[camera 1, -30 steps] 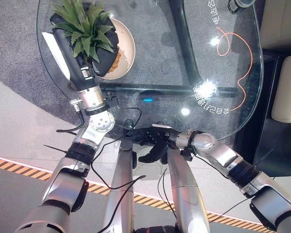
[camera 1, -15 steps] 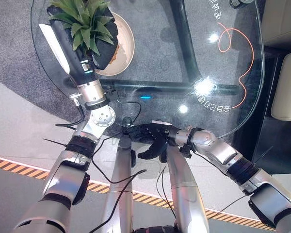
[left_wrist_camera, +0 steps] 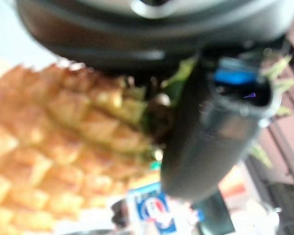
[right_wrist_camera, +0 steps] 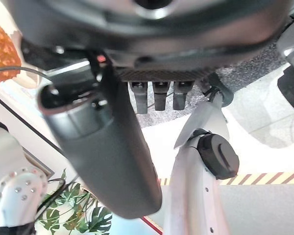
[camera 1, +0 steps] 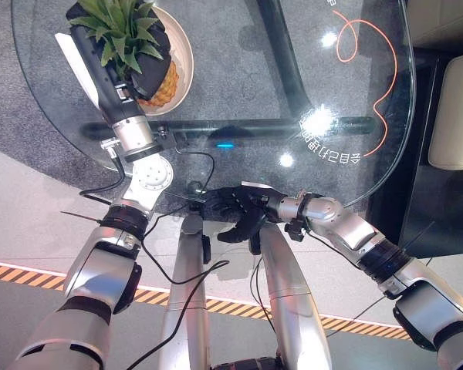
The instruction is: Pick up the fruit to the plate
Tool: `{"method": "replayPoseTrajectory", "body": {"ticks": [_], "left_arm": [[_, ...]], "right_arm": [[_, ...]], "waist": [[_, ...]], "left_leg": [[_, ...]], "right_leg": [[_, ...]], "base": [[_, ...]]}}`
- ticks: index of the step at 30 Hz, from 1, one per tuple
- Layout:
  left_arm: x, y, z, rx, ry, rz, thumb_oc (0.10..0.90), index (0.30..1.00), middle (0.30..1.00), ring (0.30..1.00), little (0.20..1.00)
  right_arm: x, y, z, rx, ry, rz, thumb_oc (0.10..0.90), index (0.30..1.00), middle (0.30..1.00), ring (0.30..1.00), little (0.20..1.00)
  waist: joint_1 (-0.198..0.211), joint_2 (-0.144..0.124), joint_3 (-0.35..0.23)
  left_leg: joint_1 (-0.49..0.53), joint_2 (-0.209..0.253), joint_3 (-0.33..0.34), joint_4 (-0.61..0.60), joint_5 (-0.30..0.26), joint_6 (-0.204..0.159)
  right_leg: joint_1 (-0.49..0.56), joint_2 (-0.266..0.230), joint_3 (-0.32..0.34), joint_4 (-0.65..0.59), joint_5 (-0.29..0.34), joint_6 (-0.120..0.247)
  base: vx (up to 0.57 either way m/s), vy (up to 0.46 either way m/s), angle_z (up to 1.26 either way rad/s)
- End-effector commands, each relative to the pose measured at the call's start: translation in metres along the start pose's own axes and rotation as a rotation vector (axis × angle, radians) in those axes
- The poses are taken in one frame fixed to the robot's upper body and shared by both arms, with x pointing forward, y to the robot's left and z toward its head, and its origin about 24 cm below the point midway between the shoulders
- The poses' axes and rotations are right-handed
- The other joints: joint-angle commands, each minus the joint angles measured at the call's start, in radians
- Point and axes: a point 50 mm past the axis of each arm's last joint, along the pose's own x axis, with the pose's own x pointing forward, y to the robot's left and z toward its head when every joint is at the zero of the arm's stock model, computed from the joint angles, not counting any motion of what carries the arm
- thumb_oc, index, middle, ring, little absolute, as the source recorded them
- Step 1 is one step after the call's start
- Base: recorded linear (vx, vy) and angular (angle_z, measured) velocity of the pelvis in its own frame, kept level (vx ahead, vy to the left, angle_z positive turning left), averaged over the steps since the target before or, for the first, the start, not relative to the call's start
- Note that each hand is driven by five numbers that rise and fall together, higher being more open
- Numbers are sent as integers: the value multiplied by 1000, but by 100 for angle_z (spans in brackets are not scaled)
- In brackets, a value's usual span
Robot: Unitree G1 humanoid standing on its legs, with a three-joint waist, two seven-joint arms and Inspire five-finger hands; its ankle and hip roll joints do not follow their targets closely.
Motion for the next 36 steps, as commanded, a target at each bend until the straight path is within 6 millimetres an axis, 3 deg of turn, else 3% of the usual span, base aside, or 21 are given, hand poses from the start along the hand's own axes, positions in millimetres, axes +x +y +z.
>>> {"method": "replayPoseTrajectory", "body": {"ticks": [1, 12, 35, 36], "left_arm": [[38, -6, 43, -177, -201, 34, 100, 300, 300, 300, 200], [40, 0, 27, -132, -103, 41, 100, 300, 300, 300, 200], [44, 5, 28, -64, -143, 99, 100, 300, 300, 300, 200], [44, 5, 28, -64, -140, 99, 193, 380, 380, 380, 293]], "right_arm": [[8, 21, 15, 50, -157, 97, 800, 900, 900, 900, 900], [9, 20, 19, 51, -171, 75, 800, 900, 900, 900, 900], [11, 21, 18, 53, -178, 64, 800, 900, 900, 900, 900], [10, 21, 18, 54, -179, 65, 800, 900, 900, 900, 900]], "waist": [[20, -13, -26], [15, -19, -26], [17, -16, -26], [17, -16, -26]], "left_leg": [[-8, -53, 38, 81, -75, 19], [-12, -49, 37, 68, -70, 13], [-18, -49, 34, 63, -64, 10], [-19, -49, 34, 65, -63, 10]], "right_leg": [[19, 39, 31, -99, 78, 47], [13, 38, 27, -116, 83, 46], [7, 35, 23, -120, 86, 39], [6, 35, 23, -118, 86, 39]], "base": [[0, 0, 0], [0, 0, 0], [0, 0, 0], [0, 0, 0]]}}
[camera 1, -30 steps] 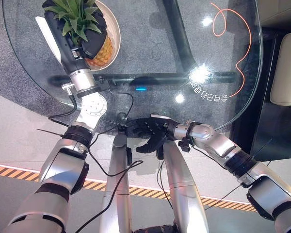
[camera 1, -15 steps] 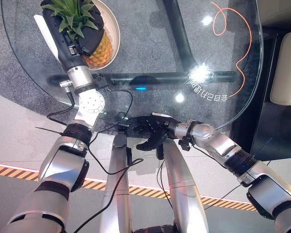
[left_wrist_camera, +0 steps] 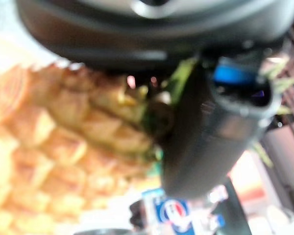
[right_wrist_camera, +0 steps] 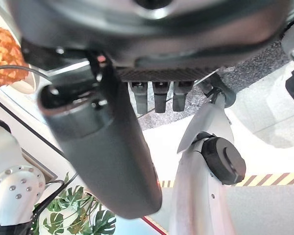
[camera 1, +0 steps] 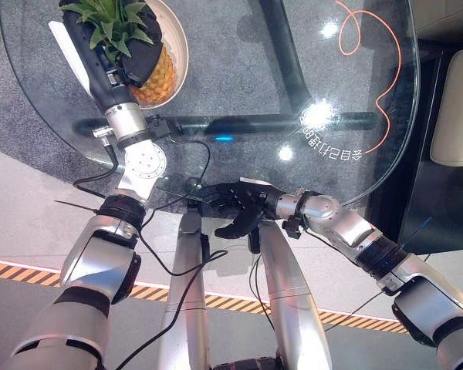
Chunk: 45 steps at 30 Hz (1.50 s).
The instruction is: Pick up the fruit to the plate
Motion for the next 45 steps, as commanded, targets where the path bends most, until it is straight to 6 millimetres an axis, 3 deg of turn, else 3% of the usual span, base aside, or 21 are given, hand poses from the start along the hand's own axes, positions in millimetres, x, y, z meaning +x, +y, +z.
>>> {"method": "replayPoseTrajectory", "body": {"ticks": [1, 4, 5, 21, 45], "left_arm": [[33, 0, 33, -58, -179, 67, 344, 509, 509, 509, 444], [34, -1, 33, -56, -177, 61, 641, 764, 764, 764, 741], [34, -2, 33, -54, -174, 58, 800, 900, 900, 900, 900], [29, -2, 27, -43, -130, 47, 800, 900, 900, 900, 900], [-3, 9, -5, -26, 53, 55, 800, 900, 900, 900, 900]], "right_arm": [[7, 24, 15, 42, -147, 86, 800, 900, 900, 900, 900], [8, 24, 15, 43, -146, 84, 800, 900, 900, 900, 900], [7, 24, 15, 43, -145, 84, 800, 900, 900, 900, 900], [8, 26, 14, 40, -155, 85, 800, 900, 900, 900, 900], [9, 35, 12, 30, -181, 90, 800, 900, 900, 900, 900]], "waist": [[18, -15, -25], [18, -15, -25], [18, -15, -25], [22, -12, -25], [37, -3, -25]], "left_leg": [[-12, -53, 34, 78, -64, 11], [-13, -53, 35, 77, -64, 12], [-13, -53, 34, 76, -63, 12], [-1, -51, 34, 67, -56, 11], [70, -49, 17, -3, -18, 6]], "right_leg": [[14, 33, 23, -105, 85, 40], [13, 32, 24, -106, 85, 40], [13, 32, 24, -106, 85, 40], [24, 30, 21, -109, 85, 39], [90, 30, 1, -156, 87, 33]], "base": [[0, 0, 0], [0, 0, 0], [0, 0, 0], [0, 0, 0], [-23, -34, 0]]}}
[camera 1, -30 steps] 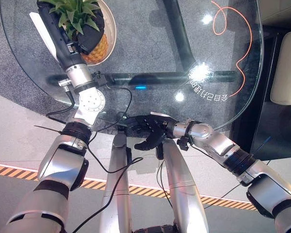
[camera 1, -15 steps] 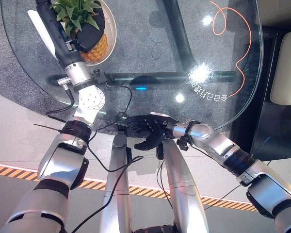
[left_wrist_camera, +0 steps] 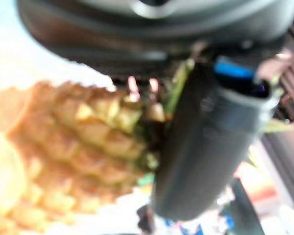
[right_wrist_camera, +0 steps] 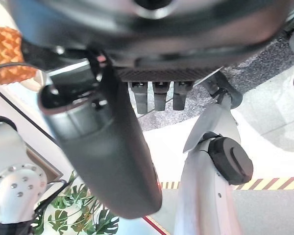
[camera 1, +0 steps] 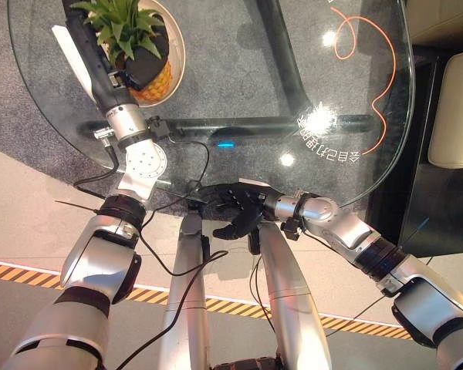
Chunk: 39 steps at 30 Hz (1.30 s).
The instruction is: Pick up the fruit to the plate
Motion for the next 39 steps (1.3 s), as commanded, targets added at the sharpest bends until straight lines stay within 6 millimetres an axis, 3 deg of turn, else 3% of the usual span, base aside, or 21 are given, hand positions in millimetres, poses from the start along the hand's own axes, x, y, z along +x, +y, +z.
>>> {"method": "replayPoseTrajectory", "body": {"ticks": [1, 22, 39], "left_arm": [[5, 4, 8, -85, -29, 53, 800, 900, 900, 900, 900], [-35, 20, -29, -54, 188, 3, 800, 900, 900, 900, 900], [-38, 32, -35, -75, 232, 10, 800, 900, 900, 900, 900]], "right_arm": [[7, 32, 12, 36, -160, 93, 800, 900, 900, 900, 900], [6, 40, 9, 40, -188, 91, 800, 900, 900, 900, 900], [3, 41, 7, 53, -191, 73, 800, 900, 900, 900, 900]], "waist": [[31, -4, -25], [62, -3, -25], [67, 9, -25]], "left_leg": [[25, -51, 19, 22, -33, 21], [140, -46, -11, -56, 6, 16], [167, -38, -12, -65, 13, 15]], "right_leg": [[57, 29, 4, -150, 80, 43], [170, 31, -33, -204, 78, 37], [198, 26, -45, -198, 67, 32]], "base": [[-51, -65, 3], [-48, -67, 2], [-5, -17, 0]]}}
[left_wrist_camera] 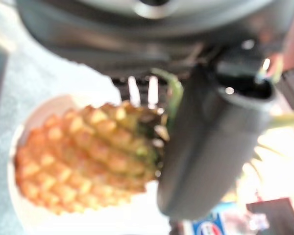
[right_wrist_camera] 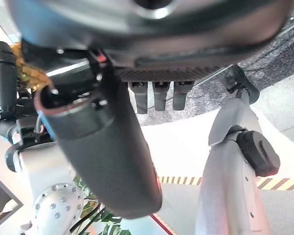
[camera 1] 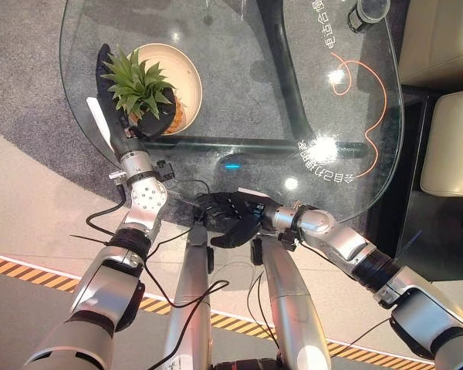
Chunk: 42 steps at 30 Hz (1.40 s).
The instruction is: Pick up the fruit to the plate
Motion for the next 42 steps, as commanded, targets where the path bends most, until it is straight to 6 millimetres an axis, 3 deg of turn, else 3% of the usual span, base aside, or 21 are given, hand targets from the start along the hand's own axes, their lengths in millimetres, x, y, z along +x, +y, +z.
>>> {"method": "replayPoseTrajectory", "body": {"ticks": [1, 12, 19, 32, 42], "left_arm": [[8, 18, 10, -60, -56, 74, 800, 900, 900, 900, 900], [3, 20, 4, -66, -18, 44, 800, 900, 900, 900, 900], [-5, 22, -8, -100, 75, -46, 800, 900, 900, 900, 900], [-42, 48, -45, -133, 277, -25, 800, 900, 900, 900, 900], [-72, 60, -65, -133, 388, -19, 800, 900, 900, 900, 900]], "right_arm": [[1, 28, 22, 0, -180, 93, 800, 900, 900, 900, 900], [0, 30, 21, 6, -190, 94, 800, 900, 900, 900, 900], [-2, 31, 19, 12, -191, 82, 800, 900, 900, 900, 900], [-7, 31, 5, 46, -181, 38, 800, 900, 900, 900, 900], [-12, 35, -6, 72, -155, 20, 800, 900, 900, 900, 900]], "waist": [[10, 8, -25], [10, 15, -25], [14, 33, -25], [30, 55, -25], [37, 55, -25]], "left_leg": [[1, -50, 21, 72, -32, 37], [16, -47, 21, 74, -37, 39], [56, -49, 19, 69, -40, 41], [203, -50, 6, 21, -37, 42], [268, -42, -2, 18, -48, 44]], "right_leg": [[50, 24, -14, -117, 65, 35], [65, 25, -12, -104, 50, 31], [105, 22, -16, -100, 37, 28], [266, 19, -25, -125, 7, 19], [345, 18, -21, -140, -6, 14]], "base": [[0, 0, 0], [7, -10, 0], [21, -37, 0], [14, -61, 5], [18, -24, 2]]}}
